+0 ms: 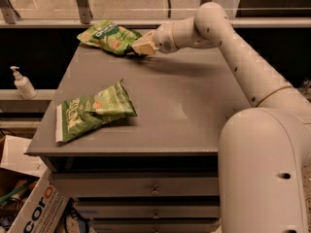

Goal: Move rxbar chocolate near green rice chip bag

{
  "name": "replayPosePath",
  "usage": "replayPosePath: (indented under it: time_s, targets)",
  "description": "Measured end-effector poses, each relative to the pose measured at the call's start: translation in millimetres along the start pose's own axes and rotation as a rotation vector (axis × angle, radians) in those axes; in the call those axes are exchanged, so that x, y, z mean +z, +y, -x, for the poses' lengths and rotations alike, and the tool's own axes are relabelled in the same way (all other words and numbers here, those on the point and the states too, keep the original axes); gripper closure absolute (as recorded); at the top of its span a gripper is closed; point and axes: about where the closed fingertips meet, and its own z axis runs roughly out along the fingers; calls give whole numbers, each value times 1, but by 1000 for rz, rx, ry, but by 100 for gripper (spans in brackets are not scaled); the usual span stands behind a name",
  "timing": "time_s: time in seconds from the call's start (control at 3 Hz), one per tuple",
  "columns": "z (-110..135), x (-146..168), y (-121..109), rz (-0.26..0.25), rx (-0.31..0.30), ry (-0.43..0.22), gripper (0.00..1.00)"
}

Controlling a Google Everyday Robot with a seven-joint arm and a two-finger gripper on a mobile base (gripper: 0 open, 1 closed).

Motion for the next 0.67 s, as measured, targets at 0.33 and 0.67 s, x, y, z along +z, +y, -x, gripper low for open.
replayPosePath:
  time_s: [0.33,0.67]
  targets:
    - [0,0,0,6,8,-2,59]
    - [2,2,4,15,16,-2,36]
